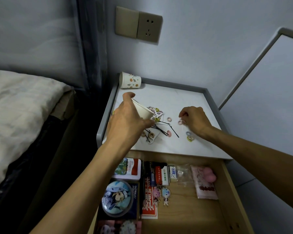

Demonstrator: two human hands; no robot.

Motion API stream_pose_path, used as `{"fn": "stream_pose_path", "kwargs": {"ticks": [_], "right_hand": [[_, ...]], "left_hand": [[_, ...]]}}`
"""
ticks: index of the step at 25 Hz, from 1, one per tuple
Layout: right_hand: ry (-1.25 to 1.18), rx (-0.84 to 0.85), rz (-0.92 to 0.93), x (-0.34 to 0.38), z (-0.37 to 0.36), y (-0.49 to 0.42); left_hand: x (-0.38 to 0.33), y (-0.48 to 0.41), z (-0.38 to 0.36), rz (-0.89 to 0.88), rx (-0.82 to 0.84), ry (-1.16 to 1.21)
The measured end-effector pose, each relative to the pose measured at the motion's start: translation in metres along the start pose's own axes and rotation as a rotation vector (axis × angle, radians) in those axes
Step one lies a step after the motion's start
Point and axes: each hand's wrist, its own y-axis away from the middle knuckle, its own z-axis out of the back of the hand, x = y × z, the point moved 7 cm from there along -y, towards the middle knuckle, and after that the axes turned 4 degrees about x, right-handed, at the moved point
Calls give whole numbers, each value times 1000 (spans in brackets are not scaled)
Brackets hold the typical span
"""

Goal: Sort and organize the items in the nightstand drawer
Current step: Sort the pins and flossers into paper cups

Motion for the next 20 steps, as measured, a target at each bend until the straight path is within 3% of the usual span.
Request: {"fn": "stream_pose_path", "kwargs": {"ticks": [6,9,12,14,20], "right_hand": [[-19,-65,9,7,9,5],[-28,23,5,20,0,12],[118,201,-71,23,-21,18],[163,218,-89,24,-26,17],[475,303,83,45,-28,17]], "left_hand": [[0,0,1,-4,-6,4],[1,0,2,-1,-9,5],[0,1,2,-1,-2,15],[0,2,2,-3,-5,13],[4,1,7,8,-7,50]]}}
